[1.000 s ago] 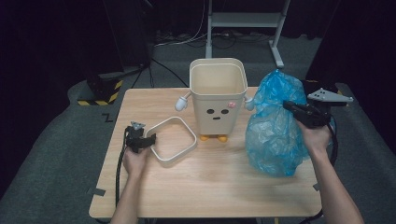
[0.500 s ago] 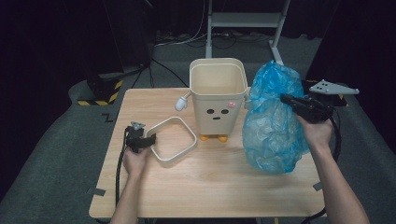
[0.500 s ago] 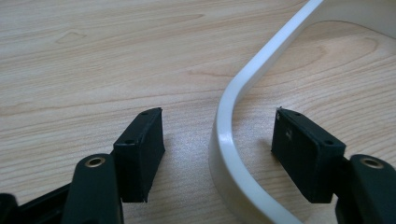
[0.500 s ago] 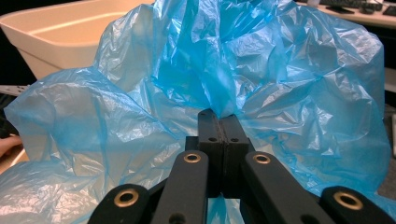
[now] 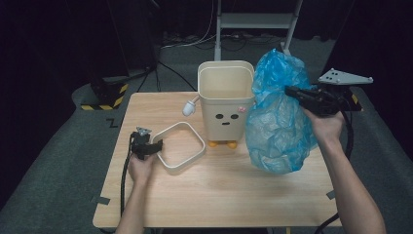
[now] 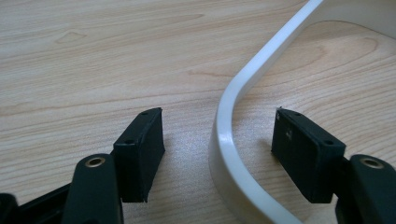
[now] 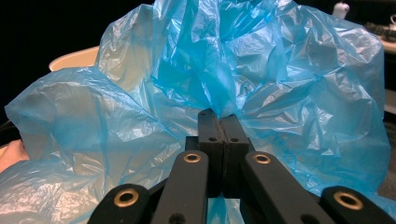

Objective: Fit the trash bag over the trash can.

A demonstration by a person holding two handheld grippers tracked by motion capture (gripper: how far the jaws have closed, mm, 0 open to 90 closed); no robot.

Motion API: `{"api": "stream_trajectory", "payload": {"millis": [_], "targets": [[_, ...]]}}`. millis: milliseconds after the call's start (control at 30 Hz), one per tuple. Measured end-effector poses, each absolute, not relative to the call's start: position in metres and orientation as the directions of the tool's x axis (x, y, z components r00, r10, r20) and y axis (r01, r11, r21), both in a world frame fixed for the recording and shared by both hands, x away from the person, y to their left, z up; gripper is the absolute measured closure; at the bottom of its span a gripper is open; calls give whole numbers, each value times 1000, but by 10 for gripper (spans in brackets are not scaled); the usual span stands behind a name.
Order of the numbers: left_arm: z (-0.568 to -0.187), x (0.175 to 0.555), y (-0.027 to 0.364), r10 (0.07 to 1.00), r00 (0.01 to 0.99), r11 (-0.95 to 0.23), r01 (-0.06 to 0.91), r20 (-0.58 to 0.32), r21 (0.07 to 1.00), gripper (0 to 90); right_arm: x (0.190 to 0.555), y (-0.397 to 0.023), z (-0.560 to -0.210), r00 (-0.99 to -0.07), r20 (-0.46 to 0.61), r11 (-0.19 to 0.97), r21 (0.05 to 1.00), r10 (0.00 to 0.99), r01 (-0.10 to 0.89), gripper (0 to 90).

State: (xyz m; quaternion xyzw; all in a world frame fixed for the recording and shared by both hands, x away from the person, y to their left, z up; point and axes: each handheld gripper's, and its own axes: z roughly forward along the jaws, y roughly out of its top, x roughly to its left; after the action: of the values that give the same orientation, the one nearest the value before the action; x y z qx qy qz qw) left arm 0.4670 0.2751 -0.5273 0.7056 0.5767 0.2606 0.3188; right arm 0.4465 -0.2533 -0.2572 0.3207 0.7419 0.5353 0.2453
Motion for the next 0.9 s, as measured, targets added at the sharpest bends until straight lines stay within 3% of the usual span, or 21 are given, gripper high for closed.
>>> {"api": "stream_trajectory", "payload": {"millis": [300,900], "targets": [[-527,467,275,980,197,-132,648,2,750,344,457,-225,-244,-714,-47,257,948,698,189,900],[-523,467,278,977,210,-119,638,-23,761,345,488,-170,-252,-774,-35,333,914,633,231,900]]}}
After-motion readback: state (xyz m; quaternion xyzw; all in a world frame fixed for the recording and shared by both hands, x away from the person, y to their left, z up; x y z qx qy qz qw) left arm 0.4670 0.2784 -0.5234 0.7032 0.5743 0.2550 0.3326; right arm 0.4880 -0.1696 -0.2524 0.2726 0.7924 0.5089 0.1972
